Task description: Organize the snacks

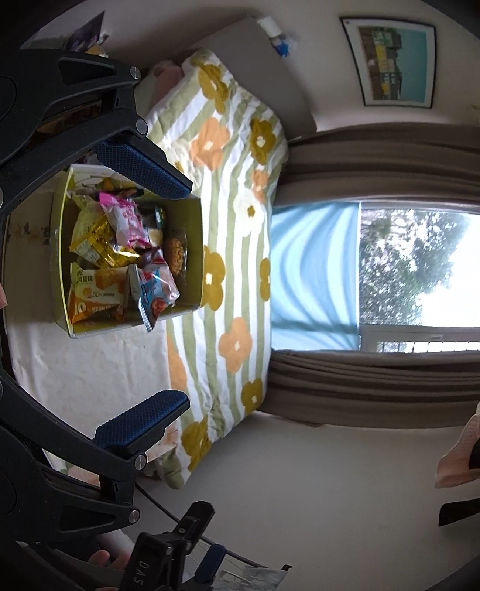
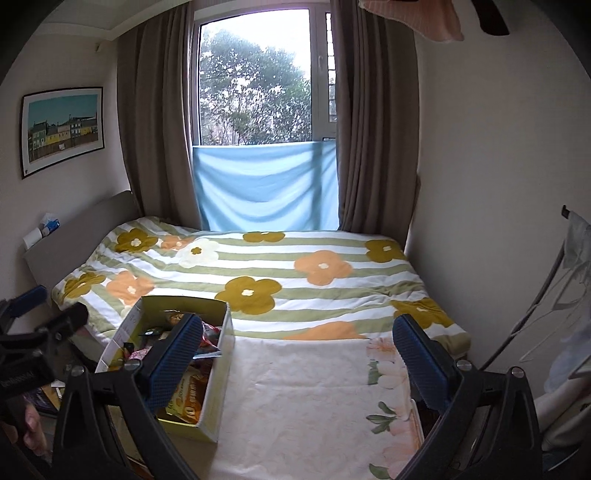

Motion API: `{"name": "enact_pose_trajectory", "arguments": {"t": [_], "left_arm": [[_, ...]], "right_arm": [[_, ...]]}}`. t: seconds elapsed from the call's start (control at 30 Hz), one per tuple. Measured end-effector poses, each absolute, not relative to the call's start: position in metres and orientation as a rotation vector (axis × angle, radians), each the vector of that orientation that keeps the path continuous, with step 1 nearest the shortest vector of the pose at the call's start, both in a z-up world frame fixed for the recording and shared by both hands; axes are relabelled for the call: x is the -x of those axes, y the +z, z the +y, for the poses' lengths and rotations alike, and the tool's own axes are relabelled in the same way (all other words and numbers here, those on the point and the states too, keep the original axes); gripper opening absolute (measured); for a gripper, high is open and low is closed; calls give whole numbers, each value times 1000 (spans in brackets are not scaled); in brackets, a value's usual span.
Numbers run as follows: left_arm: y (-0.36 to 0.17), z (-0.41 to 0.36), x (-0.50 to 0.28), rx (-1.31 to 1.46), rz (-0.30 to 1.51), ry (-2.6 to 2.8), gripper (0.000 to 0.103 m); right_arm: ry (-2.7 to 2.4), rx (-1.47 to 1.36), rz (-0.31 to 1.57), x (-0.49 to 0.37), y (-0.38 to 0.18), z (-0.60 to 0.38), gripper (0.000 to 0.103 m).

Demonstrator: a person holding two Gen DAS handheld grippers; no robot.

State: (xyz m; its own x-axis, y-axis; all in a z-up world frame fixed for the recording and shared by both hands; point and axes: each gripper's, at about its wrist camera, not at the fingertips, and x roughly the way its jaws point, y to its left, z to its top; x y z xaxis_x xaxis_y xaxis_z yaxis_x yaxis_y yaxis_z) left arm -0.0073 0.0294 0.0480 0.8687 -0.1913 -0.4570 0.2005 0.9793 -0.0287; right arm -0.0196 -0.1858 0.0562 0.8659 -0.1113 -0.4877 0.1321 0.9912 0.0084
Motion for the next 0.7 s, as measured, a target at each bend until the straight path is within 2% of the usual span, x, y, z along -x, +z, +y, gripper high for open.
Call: {"name": "enact_pose_trajectory", "arguments": {"t": [0.7], "left_arm": [[48,18,38,-44,429,-166,103]], "right_arm": [[-173,-33,505,40,50,-195,102]]}}
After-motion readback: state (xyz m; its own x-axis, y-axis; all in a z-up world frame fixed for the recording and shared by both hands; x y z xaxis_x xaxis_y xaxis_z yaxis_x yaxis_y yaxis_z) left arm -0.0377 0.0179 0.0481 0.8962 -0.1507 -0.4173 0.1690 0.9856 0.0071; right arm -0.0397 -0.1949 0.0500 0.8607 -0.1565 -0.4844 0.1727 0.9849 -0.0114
